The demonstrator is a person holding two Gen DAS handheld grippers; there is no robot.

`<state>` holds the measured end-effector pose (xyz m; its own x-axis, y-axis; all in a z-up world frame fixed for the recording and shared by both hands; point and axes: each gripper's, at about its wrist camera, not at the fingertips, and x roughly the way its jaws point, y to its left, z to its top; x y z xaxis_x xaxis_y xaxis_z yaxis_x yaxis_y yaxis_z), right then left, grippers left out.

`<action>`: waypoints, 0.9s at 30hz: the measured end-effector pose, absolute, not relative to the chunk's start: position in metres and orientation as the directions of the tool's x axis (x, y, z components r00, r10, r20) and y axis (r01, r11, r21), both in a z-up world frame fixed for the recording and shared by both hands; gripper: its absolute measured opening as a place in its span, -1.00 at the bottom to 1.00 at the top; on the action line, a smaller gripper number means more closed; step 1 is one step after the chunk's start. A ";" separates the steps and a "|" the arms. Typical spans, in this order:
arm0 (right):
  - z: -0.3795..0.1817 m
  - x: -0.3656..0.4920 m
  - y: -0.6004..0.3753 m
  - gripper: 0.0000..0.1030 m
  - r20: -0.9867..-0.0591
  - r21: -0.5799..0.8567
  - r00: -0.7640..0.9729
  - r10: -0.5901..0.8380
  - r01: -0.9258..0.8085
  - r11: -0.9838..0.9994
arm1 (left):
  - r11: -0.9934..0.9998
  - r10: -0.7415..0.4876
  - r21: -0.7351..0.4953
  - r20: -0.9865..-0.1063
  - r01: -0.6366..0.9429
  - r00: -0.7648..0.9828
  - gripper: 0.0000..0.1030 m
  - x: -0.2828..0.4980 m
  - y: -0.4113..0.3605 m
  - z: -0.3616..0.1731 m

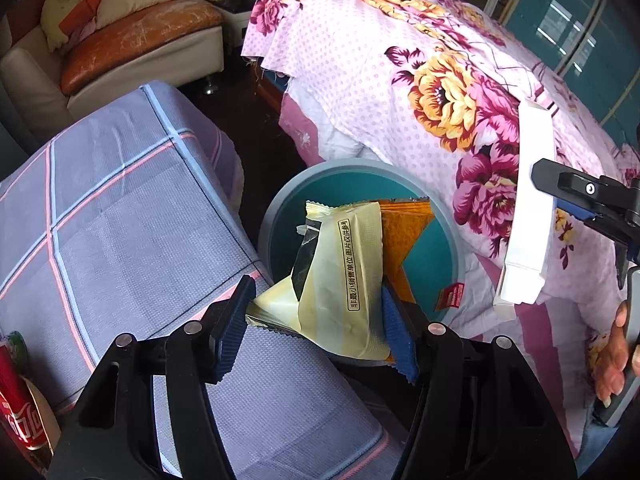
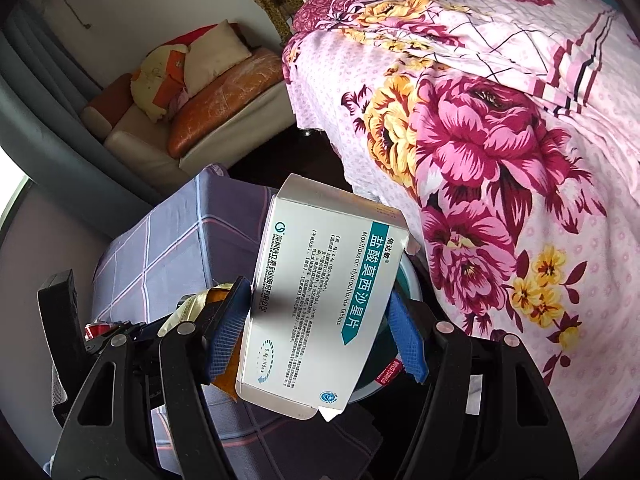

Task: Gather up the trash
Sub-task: 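Carry box and wrapper over the wastebasket and open both grippers to drop them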

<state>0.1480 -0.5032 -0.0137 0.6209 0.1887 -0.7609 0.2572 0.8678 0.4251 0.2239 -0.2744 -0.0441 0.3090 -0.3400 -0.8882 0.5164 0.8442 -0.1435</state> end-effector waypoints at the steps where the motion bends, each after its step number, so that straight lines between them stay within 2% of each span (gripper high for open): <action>1: -0.014 0.148 -0.504 0.24 -0.761 0.425 0.621 0.186 0.261 0.867 | 0.843 -0.342 -0.144 -0.887 0.518 0.311 0.31 0.224 -0.276 -0.044; 3: -0.015 0.148 -0.506 0.24 -0.762 0.425 0.621 0.184 0.265 0.866 | 0.843 -0.346 -0.142 -0.882 0.518 0.321 0.37 0.224 -0.277 -0.043; 5: -0.016 0.149 -0.507 0.24 -0.764 0.424 0.619 0.183 0.268 0.865 | 0.841 -0.353 -0.147 -0.878 0.520 0.323 0.60 0.225 -0.279 -0.042; 7: -0.017 0.150 -0.507 0.24 -0.766 0.422 0.617 0.182 0.269 0.866 | 0.844 -0.351 -0.144 -0.877 0.517 0.328 0.67 0.225 -0.278 -0.041; 27: -0.023 0.164 -0.485 0.29 -0.800 0.394 0.567 0.193 0.255 0.883 | 0.858 -0.382 -0.207 -0.868 0.470 0.317 0.73 0.219 -0.243 -0.035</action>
